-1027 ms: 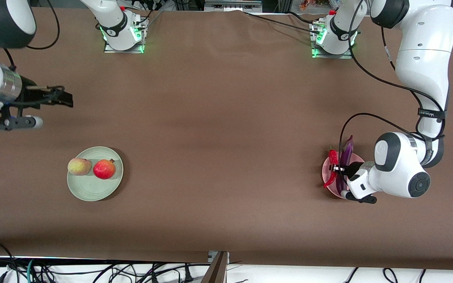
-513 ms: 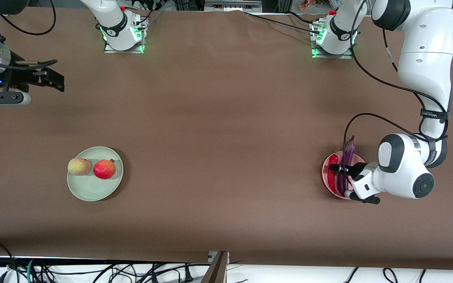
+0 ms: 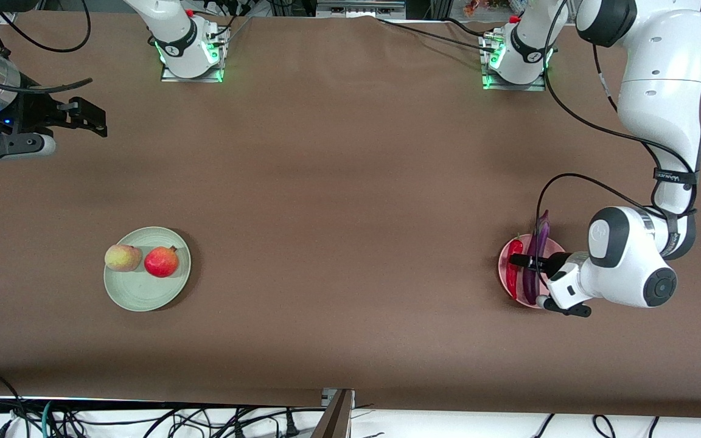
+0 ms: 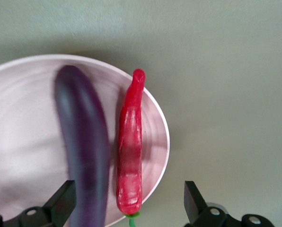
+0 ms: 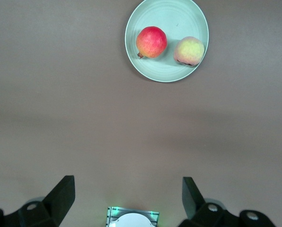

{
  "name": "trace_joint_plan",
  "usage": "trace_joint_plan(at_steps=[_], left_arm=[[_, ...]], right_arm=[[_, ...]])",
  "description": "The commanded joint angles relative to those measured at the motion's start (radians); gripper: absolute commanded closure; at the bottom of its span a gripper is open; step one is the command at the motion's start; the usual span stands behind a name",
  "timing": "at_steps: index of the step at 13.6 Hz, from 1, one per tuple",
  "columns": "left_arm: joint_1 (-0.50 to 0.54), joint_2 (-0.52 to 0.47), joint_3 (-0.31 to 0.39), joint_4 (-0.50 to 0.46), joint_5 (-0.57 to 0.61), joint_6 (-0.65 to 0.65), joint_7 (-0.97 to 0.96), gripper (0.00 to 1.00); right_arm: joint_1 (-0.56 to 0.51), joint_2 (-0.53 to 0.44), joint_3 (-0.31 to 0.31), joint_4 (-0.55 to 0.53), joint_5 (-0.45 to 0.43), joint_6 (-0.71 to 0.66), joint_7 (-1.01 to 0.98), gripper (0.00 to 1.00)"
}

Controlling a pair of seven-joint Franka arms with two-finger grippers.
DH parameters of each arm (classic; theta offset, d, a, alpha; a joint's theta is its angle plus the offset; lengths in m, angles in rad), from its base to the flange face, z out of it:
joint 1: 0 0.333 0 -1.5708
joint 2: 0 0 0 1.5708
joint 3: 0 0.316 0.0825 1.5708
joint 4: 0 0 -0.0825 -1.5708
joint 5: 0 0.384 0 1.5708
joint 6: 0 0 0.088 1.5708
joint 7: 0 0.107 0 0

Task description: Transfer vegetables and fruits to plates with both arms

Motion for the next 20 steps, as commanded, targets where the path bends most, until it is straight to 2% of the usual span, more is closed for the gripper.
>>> trace_joint_plan(at_steps=[1,6,13,14,17,20], left_arm=[[0.005,-0.110,-0.004,-0.010,0.024,-0.072,0.004,0.00],[0.010,-0.280,0.005,-0.015,0.057,-0.200,0.004,0.00],[0.022,-0.624,0.007,-0.034,0.134,-0.504,-0.161,0.00],[0.013,-0.674,-0.002,-0.057,0.169,-0.520,-0.170,0.00],[0.014,-0.877,-0.041,-0.223,0.194,-0.517,-0.236,0.00],[0.023,-0.886,-0.038,-0.260,0.189,-0.472,-0.241,0.00]], right_arm=[[-0.017,0.021,0.007,0.039,0.011,0.002,-0.033,0.00],[-0.015,0.044,0.008,0.071,0.011,-0.002,-0.032,0.00],[-0.020,0.047,0.007,0.071,0.009,-0.001,-0.033,0.00],[-0.020,0.047,0.007,0.071,0.009,-0.001,-0.033,0.00],[-0.018,0.048,0.007,0.071,0.008,-0.001,-0.030,0.00],[-0.011,0.048,0.008,0.071,-0.012,0.001,-0.032,0.00]])
